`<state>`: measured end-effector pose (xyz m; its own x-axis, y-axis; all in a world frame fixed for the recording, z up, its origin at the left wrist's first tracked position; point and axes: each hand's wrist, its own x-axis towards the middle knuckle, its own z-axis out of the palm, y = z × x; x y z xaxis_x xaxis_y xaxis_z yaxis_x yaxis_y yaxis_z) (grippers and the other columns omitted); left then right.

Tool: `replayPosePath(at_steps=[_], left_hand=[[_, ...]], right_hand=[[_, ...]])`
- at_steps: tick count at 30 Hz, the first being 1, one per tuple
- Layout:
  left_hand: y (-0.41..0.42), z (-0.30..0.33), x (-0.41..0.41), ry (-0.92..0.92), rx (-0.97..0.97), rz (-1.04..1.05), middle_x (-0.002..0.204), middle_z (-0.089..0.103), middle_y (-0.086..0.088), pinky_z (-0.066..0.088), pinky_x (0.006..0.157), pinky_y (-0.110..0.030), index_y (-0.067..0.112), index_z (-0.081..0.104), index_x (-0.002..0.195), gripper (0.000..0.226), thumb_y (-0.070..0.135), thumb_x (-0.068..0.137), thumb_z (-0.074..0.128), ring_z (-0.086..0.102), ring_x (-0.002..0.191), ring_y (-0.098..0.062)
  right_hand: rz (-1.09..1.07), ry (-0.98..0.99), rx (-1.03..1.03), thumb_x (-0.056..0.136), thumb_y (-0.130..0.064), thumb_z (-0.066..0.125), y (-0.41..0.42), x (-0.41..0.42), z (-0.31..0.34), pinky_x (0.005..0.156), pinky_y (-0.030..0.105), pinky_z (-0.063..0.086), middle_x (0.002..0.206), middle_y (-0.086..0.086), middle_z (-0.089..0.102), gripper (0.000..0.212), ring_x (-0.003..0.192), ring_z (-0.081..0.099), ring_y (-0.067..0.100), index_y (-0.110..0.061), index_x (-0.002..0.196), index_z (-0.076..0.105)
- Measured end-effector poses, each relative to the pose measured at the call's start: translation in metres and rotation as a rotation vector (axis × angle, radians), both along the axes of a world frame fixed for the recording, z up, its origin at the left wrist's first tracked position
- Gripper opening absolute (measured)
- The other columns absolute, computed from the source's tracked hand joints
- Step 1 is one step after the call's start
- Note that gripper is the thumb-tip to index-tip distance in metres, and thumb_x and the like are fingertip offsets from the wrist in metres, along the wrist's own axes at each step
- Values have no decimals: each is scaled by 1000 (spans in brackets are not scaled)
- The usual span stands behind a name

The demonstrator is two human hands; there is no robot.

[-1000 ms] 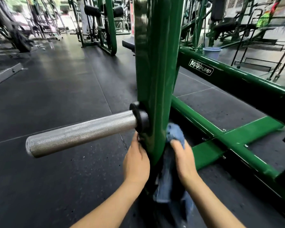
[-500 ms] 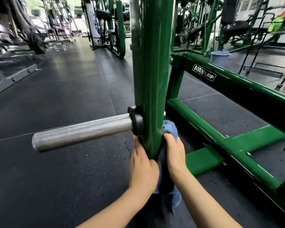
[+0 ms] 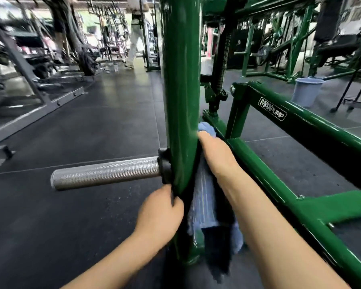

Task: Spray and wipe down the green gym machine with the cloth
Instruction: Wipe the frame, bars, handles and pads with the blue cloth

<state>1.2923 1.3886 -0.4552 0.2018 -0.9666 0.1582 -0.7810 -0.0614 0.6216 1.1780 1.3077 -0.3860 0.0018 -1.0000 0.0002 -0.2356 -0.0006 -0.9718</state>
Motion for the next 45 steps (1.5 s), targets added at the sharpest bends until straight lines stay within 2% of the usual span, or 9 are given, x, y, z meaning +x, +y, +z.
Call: replayPosePath(at_steps=[3, 8, 11, 14, 18, 22, 35, 41, 45], left_hand=[[9, 19, 8, -278, 13, -18, 80, 67, 2, 49, 76, -36, 19, 61, 88, 18, 28, 88, 45, 63, 85, -22], [7, 43, 32, -579, -425, -23, 78, 55, 5, 37, 71, -37, 21, 55, 84, 30, 25, 61, 36, 54, 75, -25], [-3, 55, 39, -774, -55, 30, 130, 48, -4, 23, 112, -49, 10, 40, 137, 67, 23, 72, 53, 44, 126, -27], [-21, 63, 39, -972, 174, 33, 128, 47, 1, 4, 118, -52, 17, 32, 136, 63, 28, 80, 58, 44, 127, -20], [-46, 65, 43, -838, 64, 34, 101, 60, 2, 43, 84, -34, 24, 49, 96, 26, 33, 77, 64, 61, 102, -25], [-58, 56, 43, -750, 45, 99, 81, 59, 4, 40, 60, -30, 27, 47, 80, 24, 32, 72, 68, 65, 86, -26], [-64, 84, 39, -719, 389, -16, 72, 59, 0, 50, 63, -30, 19, 50, 67, 28, 34, 66, 73, 61, 73, -25], [-60, 75, 41, -729, 296, 1, 104, 68, -1, 48, 72, -30, 23, 60, 95, 15, 32, 83, 59, 64, 101, -27], [-53, 67, 43, -896, 248, -73, 138, 54, 2, 43, 102, -33, 25, 52, 133, 39, 36, 95, 47, 50, 128, -23]], right_hand=[[111, 37, 95, 63, -56, 55, -21, -4, 8, 94, 37, 49, 114, -1, 68, 62, 99, 64, 17, -16, 108, 70], [228, 144, 206, 84, -42, 53, -28, -21, -3, 76, 27, 50, 99, 2, 69, 38, 83, 65, 17, -13, 103, 67], [309, 134, 202, 92, -30, 44, -20, -28, -1, 65, 24, 43, 95, 15, 68, 31, 77, 60, 19, -4, 95, 62], [386, 137, 182, 93, -21, 39, -12, -33, 1, 69, 27, 42, 88, 23, 60, 20, 78, 54, 19, -11, 84, 54], [245, 167, 104, 92, -38, 42, -7, -26, 0, 96, 35, 46, 109, 7, 66, 35, 100, 62, 24, -15, 104, 66], [246, 92, -27, 82, -40, 49, -12, -12, 10, 96, 42, 47, 103, -1, 70, 34, 98, 64, 22, -16, 98, 68], [311, 218, -201, 98, -31, 41, 9, -37, 14, 72, 23, 39, 104, 2, 66, 28, 94, 57, 17, -12, 100, 61], [-16, -165, -395, 98, -34, 42, 47, -10, 68, 78, 31, 38, 86, -14, 61, 23, 87, 55, 10, -27, 81, 56], [-130, -389, -488, 97, -44, 45, 55, 14, 127, 88, 33, 44, 99, -11, 64, 26, 96, 59, 11, -26, 107, 60]])
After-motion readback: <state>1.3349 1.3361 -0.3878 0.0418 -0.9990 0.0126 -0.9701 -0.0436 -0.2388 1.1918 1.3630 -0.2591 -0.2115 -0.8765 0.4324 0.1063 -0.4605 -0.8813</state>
